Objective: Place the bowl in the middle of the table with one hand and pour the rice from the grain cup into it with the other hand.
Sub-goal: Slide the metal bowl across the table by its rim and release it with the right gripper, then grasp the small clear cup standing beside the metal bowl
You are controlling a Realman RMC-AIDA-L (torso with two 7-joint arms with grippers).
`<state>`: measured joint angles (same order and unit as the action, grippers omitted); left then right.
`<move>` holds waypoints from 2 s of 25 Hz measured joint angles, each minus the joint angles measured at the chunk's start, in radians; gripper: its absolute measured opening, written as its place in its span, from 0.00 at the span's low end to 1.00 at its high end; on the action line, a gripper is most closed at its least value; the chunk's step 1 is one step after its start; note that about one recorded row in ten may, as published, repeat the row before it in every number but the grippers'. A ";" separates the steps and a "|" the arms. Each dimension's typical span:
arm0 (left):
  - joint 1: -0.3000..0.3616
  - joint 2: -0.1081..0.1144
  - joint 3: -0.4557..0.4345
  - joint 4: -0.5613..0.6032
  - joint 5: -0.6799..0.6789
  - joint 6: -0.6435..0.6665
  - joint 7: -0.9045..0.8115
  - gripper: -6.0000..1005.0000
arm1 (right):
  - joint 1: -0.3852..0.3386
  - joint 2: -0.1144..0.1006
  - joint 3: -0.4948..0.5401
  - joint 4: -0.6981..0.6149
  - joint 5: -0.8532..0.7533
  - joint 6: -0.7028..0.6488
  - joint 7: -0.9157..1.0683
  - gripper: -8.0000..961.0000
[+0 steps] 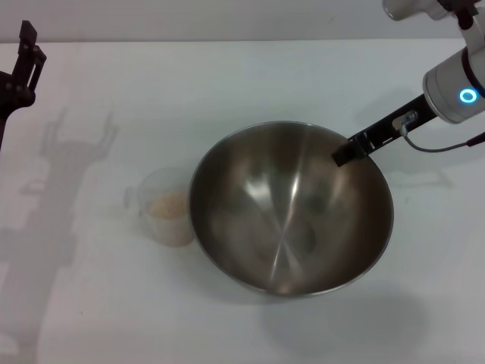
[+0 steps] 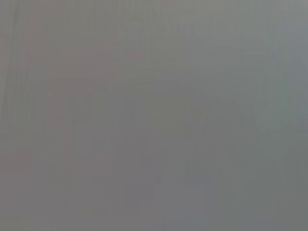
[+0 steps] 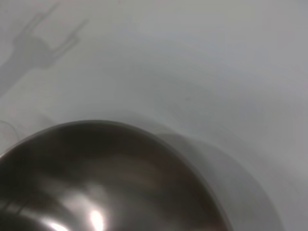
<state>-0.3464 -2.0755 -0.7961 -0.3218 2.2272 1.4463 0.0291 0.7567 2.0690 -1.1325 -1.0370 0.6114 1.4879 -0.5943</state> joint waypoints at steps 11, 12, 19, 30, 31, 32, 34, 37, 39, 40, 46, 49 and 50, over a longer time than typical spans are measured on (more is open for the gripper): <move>0.004 0.000 0.000 0.003 0.000 0.018 0.000 0.76 | -0.031 0.005 0.000 -0.209 -0.001 -0.018 -0.005 0.39; 0.006 0.000 0.000 0.003 0.000 0.019 0.000 0.76 | -0.031 0.005 0.000 -0.209 -0.001 -0.018 -0.005 0.42; 0.009 0.000 -0.001 0.008 0.000 0.019 0.000 0.76 | -0.069 0.007 -0.082 -0.304 -0.001 -0.258 -0.066 0.55; 0.019 0.002 -0.002 0.013 -0.002 0.033 0.000 0.75 | -0.338 0.012 -0.592 -0.291 -0.003 -1.401 -0.133 0.55; 0.027 0.000 -0.002 0.008 -0.001 0.034 0.000 0.75 | -0.368 0.012 -0.716 -0.199 -0.008 -1.715 -0.133 0.55; 0.027 0.000 -0.002 0.008 -0.001 0.034 0.000 0.75 | -0.368 0.012 -0.716 -0.199 -0.008 -1.715 -0.133 0.55; 0.033 -0.001 -0.002 0.004 -0.001 0.037 -0.001 0.75 | -0.376 0.015 -0.819 -0.079 -0.010 -2.014 -0.119 0.55; 0.039 -0.003 -0.002 0.000 -0.002 0.039 -0.014 0.75 | -0.363 0.018 -0.944 0.159 -0.006 -2.455 -0.006 0.55; 0.039 -0.003 -0.002 0.001 -0.002 0.039 -0.023 0.74 | -0.353 0.018 -0.983 0.302 -0.005 -2.665 0.133 0.55; 0.040 -0.002 -0.002 0.002 -0.002 0.039 -0.035 0.74 | -0.350 0.018 -0.987 0.374 -0.006 -2.755 0.227 0.55; 0.061 0.002 0.005 0.008 0.003 0.062 -0.095 0.74 | -0.352 0.012 -0.943 0.774 -0.006 -3.084 0.680 0.55; 0.076 0.000 0.016 0.007 0.006 0.074 -0.095 0.74 | -0.362 0.012 -0.923 0.835 -0.006 -3.101 0.728 0.55; 0.082 0.000 0.020 0.006 0.006 0.075 -0.094 0.74 | -0.365 0.012 -0.917 0.853 -0.006 -3.104 0.736 0.55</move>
<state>-0.2647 -2.0757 -0.7760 -0.3158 2.2333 1.5209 -0.0651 0.3915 2.0814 -2.0496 -0.1835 0.6055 -1.6162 0.1417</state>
